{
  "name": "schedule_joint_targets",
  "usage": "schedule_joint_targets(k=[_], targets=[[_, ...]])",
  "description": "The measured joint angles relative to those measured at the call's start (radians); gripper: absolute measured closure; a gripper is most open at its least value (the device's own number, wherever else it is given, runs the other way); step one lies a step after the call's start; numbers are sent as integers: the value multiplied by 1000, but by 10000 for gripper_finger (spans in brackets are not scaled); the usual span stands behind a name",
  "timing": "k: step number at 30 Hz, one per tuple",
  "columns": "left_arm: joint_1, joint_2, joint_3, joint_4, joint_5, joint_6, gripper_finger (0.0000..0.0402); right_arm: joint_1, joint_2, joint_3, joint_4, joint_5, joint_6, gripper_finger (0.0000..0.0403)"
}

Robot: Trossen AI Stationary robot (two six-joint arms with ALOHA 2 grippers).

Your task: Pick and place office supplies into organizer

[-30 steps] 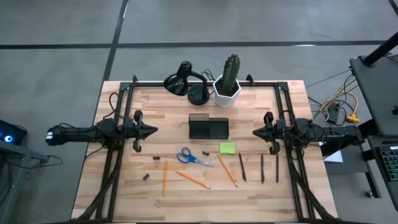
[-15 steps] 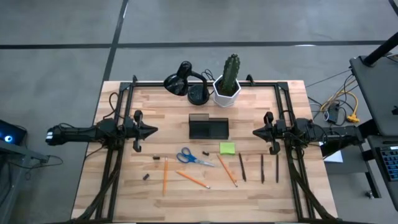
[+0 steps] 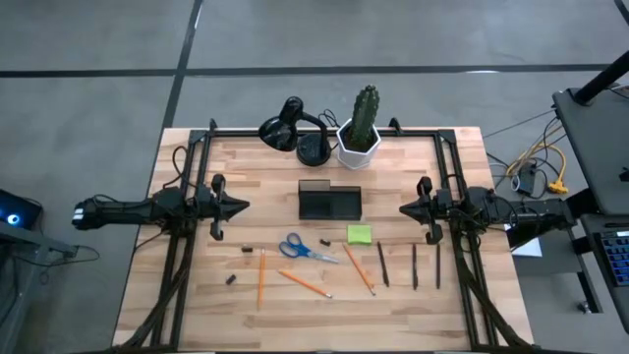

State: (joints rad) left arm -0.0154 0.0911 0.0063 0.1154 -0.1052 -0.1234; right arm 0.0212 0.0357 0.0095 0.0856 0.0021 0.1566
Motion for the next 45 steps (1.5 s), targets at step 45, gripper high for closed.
schedule_joint_targets(k=[45], targets=[[0, 0, 0, 140, -17, -199, 402, 0, 0, 1, 198, 20, 173, 394]])
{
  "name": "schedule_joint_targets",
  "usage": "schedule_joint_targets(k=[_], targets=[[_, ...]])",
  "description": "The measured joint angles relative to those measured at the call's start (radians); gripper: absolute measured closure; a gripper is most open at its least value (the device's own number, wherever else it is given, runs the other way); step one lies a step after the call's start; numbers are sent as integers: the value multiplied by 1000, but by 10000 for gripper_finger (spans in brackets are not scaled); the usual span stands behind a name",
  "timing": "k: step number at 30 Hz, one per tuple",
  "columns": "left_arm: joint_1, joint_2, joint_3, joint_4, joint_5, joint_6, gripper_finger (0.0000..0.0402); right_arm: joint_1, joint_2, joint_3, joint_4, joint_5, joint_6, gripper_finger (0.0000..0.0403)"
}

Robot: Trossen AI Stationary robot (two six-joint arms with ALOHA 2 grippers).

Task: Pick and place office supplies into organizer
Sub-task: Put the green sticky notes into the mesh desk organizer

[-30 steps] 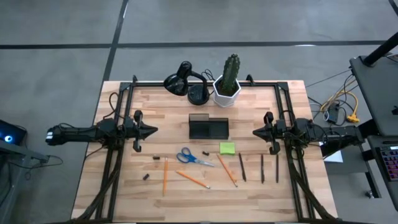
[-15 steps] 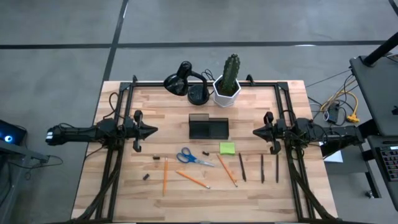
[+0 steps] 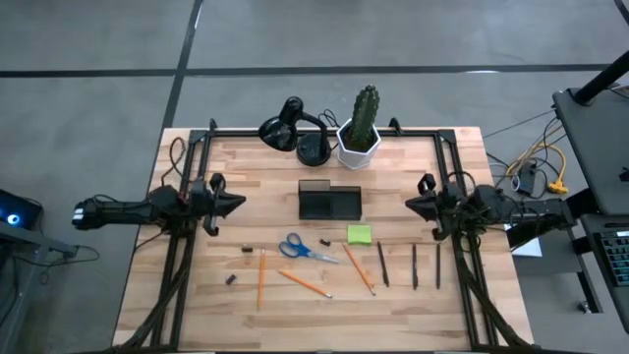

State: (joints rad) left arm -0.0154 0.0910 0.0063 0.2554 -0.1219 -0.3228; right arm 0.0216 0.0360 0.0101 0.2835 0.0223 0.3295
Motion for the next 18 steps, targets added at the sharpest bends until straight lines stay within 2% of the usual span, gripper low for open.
schedule_joint_targets(k=[5, 9, 13, 18], targets=[[0, 0, 0, 108, -17, -215, 402, 0, 0, 0, 118, 179, 159, 394], [0, 0, 0, 204, -80, -202, 402, 0, 0, 0, 137, 269, 217, 394], [0, 6, 0, 277, -187, -175, 396, 0, 0, 1, 139, 257, 244, 391], [0, 26, 20, 294, -195, -112, 347, 0, 25, 52, 133, 243, 174, 367]])
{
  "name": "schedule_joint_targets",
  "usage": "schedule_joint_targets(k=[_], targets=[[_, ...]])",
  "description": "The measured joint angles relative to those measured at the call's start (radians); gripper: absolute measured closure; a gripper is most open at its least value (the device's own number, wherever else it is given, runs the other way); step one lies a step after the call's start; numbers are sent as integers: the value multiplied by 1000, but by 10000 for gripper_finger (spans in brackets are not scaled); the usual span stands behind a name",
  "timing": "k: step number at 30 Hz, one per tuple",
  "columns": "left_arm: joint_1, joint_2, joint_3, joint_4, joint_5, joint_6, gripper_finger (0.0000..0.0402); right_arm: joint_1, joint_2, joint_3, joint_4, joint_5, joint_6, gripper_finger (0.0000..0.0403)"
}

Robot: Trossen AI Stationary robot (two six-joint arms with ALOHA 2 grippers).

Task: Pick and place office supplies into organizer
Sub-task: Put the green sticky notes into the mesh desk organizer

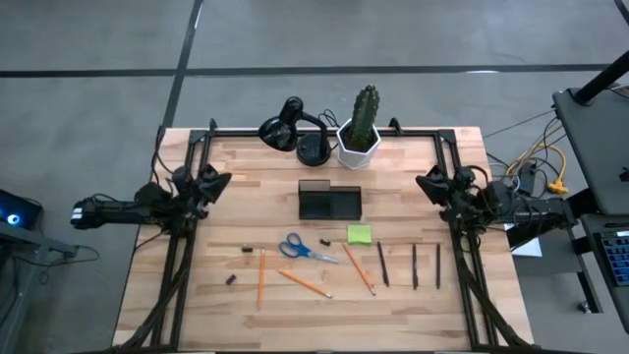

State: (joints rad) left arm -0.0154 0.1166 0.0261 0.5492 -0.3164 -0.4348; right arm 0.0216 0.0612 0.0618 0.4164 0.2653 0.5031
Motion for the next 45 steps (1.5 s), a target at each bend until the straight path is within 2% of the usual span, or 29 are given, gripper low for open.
schedule_joint_targets(k=[3, 6, 10, 15, 22, 28, 33, 45], targets=[[0, 19, 19, 7, 1, -10, 302, 0, 45, 60, -40, -1, -51, 344], [2, 47, 37, 4, -4, -119, 262, 0, 108, 147, -142, -1, -56, 317], [2, 91, 42, 101, -6, -144, 236, 0, 195, 271, -237, -9, -38, 293], [2, 168, 47, 287, -6, 33, 233, 0, 301, 402, -309, -11, -114, 282], [2, 309, 115, 238, -7, 78, 233, 0, 446, 556, -615, -3, -56, 280], [3, 426, 230, 208, -2, 111, 233, 0, 580, 624, -711, -4, -59, 280], [3, 432, 289, 112, 6, 160, 233, 0, 685, 692, -790, -8, -59, 280], [3, 381, 254, 113, 7, 118, 233, 79, 866, 825, -884, -60, -55, 280]])
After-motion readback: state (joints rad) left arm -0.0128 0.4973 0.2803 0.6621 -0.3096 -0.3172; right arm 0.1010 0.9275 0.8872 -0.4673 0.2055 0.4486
